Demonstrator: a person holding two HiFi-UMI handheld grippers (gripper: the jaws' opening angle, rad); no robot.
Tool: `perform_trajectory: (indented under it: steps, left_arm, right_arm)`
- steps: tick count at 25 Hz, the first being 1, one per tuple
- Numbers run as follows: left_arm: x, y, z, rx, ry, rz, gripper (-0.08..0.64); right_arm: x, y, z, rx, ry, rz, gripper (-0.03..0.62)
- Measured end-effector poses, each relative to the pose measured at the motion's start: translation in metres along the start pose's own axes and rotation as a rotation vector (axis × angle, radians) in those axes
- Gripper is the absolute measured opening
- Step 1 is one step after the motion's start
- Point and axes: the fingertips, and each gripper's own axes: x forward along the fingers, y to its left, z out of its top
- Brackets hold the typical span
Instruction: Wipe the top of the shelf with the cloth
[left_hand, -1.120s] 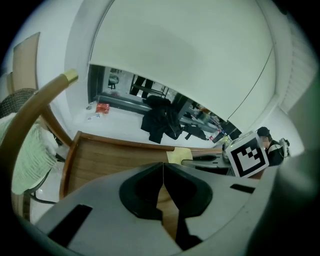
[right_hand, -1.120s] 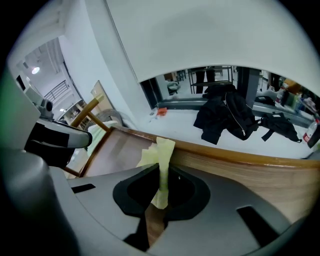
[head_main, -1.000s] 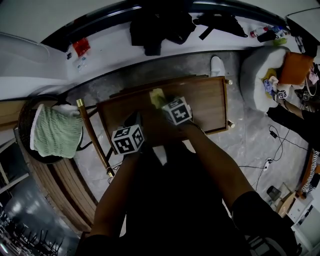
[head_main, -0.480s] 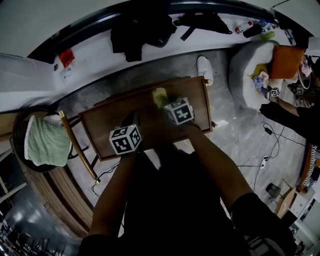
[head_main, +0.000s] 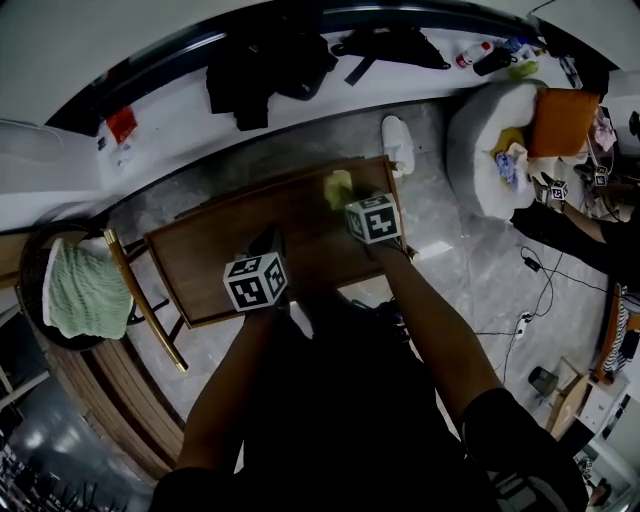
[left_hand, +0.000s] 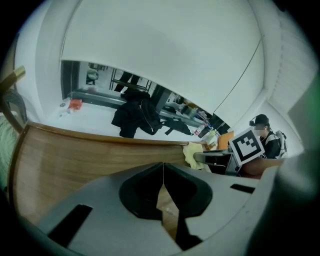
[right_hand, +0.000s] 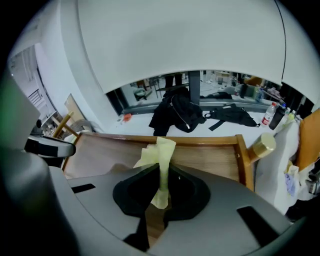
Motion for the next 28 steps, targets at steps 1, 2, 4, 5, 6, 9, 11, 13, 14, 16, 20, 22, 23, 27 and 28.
perform_trajectory:
  steps: [1, 2, 4, 5, 6, 9, 11, 13, 14, 16, 20, 22, 23, 27, 28]
  left_arm:
    - [0.0, -0.001, -0.002, -0.002, 0.002, -0.002, 0.015]
    - [0.0, -0.002, -0.003, -0.002, 0.005, -0.002, 0.015]
    - [-0.001, -0.004, -0.005, 0.004, 0.008, -0.002, 0.014]
    - [-0.002, -0.004, -0.006, 0.007, 0.009, -0.002, 0.014]
    - [-0.002, -0.003, -0.007, 0.009, 0.009, -0.002, 0.014]
    - [-0.006, 0.0, -0.01, 0.004, 0.007, 0.002, 0.014]
    - [-0.008, 0.001, -0.01, -0.002, 0.003, 0.004, 0.014]
    - [-0.013, 0.002, -0.011, -0.002, -0.004, 0.006, 0.015]
    - [-0.015, 0.003, -0.011, 0.0, -0.007, 0.007, 0.015]
    - [-0.021, 0.007, -0.014, -0.001, -0.01, 0.012, 0.015]
    - [-0.034, 0.019, -0.016, -0.02, -0.023, 0.03, 0.014]
    - [-0.045, 0.027, -0.017, -0.032, -0.034, 0.038, 0.014]
    - [-0.051, 0.033, -0.017, -0.039, -0.041, 0.042, 0.014]
    - [-0.077, 0.059, -0.01, -0.074, -0.071, 0.067, 0.014]
    - [-0.085, 0.066, -0.009, -0.08, -0.078, 0.073, 0.015]
  right_arm:
    - [-0.002, -0.006, 0.0, 0.007, -0.001, -0.01, 0.046]
    - [-0.004, -0.013, 0.0, 0.016, -0.001, -0.021, 0.046]
    - [-0.009, -0.028, -0.001, 0.045, -0.001, -0.047, 0.046]
    - [-0.011, -0.035, -0.001, 0.063, 0.0, -0.065, 0.046]
    - [-0.014, -0.042, -0.002, 0.081, 0.001, -0.085, 0.045]
    - [-0.021, -0.061, -0.004, 0.137, -0.005, -0.137, 0.046]
    - [-0.028, -0.073, -0.002, 0.168, -0.013, -0.176, 0.046]
    - [-0.034, -0.082, -0.001, 0.194, -0.02, -0.218, 0.045]
    - [-0.036, -0.085, -0.002, 0.205, -0.021, -0.235, 0.045]
    - [-0.037, -0.088, -0.005, 0.218, -0.017, -0.263, 0.044]
    - [-0.041, -0.089, -0.006, 0.254, -0.008, -0.314, 0.044]
    - [-0.046, -0.076, 0.001, 0.254, -0.03, -0.308, 0.044]
    - [-0.046, -0.061, 0.007, 0.234, -0.049, -0.283, 0.044]
    - [-0.04, 0.023, 0.039, 0.134, -0.122, -0.114, 0.044]
    - [-0.039, 0.046, 0.045, 0.125, -0.134, -0.074, 0.044]
